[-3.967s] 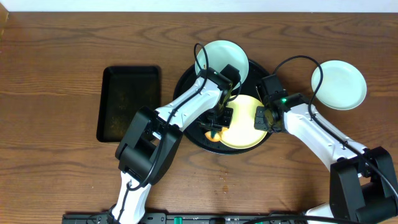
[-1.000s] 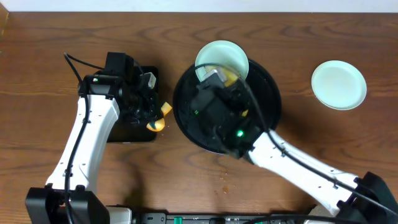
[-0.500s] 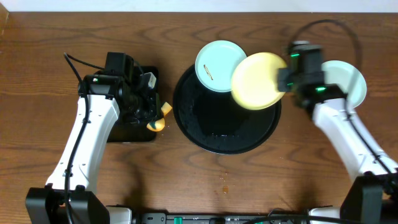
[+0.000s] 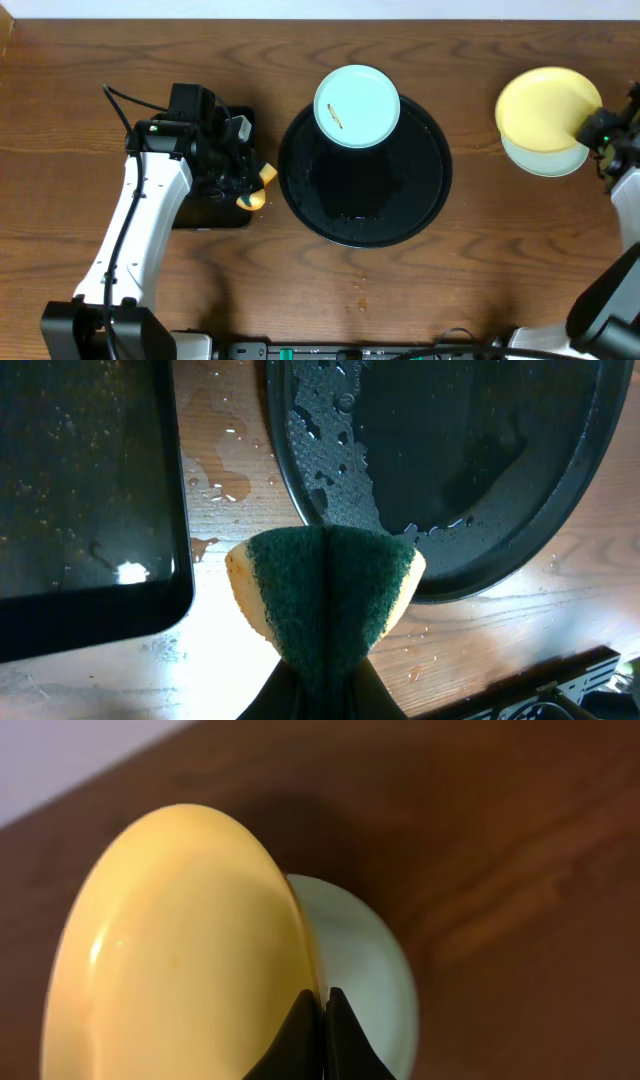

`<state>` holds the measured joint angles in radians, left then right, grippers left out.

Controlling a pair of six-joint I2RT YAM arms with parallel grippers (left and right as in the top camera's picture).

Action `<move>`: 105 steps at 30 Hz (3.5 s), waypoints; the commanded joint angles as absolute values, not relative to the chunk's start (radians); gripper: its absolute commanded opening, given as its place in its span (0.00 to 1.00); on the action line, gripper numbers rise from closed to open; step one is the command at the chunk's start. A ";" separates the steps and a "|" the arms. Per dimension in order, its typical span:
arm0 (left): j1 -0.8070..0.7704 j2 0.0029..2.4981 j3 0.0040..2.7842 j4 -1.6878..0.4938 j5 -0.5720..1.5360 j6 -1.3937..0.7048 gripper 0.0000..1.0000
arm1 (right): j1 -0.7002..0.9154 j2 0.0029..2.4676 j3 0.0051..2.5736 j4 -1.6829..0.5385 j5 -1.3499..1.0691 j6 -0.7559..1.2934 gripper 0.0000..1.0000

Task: Clean dirty plates on tray and stack at the side
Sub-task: 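Move the right gripper to grip the remaining light-blue plate's edge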

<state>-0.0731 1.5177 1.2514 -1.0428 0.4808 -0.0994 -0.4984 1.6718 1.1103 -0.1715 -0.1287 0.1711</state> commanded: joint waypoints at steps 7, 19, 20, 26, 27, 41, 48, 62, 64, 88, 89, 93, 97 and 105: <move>-0.068 1.515 1.256 -1.036 0.494 -0.083 0.08 | -0.560 1.802 1.116 -0.139 -0.178 0.186 0.67; -0.068 1.515 1.256 -1.034 0.493 -0.083 0.08 | -0.369 1.788 1.411 -0.515 -0.519 -0.024 0.71; -0.068 1.515 1.256 -1.034 0.493 -0.083 0.08 | -0.318 1.791 1.488 -0.607 -0.476 -0.053 0.70; -0.068 1.515 1.256 -1.034 0.493 -0.083 0.08 | -0.063 1.910 1.889 -0.960 -0.392 -0.134 0.84; -0.068 1.515 1.256 -1.034 0.493 -0.083 0.08 | -0.034 1.946 1.949 -0.999 -0.392 -0.144 0.86; -0.068 1.515 1.254 -1.058 0.493 -0.083 0.08 | 0.237 2.471 2.379 -0.964 -0.225 -0.174 0.68; -0.068 1.515 1.254 -1.064 0.493 -0.083 0.08 | 0.252 2.560 2.379 -0.900 -0.199 -0.173 0.60; -0.068 1.515 1.254 -1.072 0.485 -0.083 0.08 | 0.244 2.612 2.372 -0.913 -0.173 -0.173 0.36; -0.068 1.515 1.254 -1.071 0.485 -0.082 0.08 | 0.244 2.612 2.372 -0.927 -0.176 -0.173 0.12; -0.068 1.515 1.254 -1.068 0.456 -0.082 0.08 | 0.217 2.390 2.225 -1.477 -0.161 0.208 0.01; -0.068 1.515 1.254 -1.066 0.456 -0.082 0.08 | 0.217 2.390 2.198 -1.469 -0.161 0.210 0.01; -0.068 1.515 1.254 -1.056 0.456 -0.082 0.08 | 0.217 2.390 2.090 -1.404 -0.161 0.209 0.01; -0.068 1.515 1.254 -1.048 0.456 -0.083 0.08 | 0.218 2.390 2.006 -1.321 -0.160 0.204 0.04; -0.068 1.515 1.254 -1.028 0.456 -0.083 0.08 | 0.225 2.390 1.894 -1.206 -0.133 0.185 0.20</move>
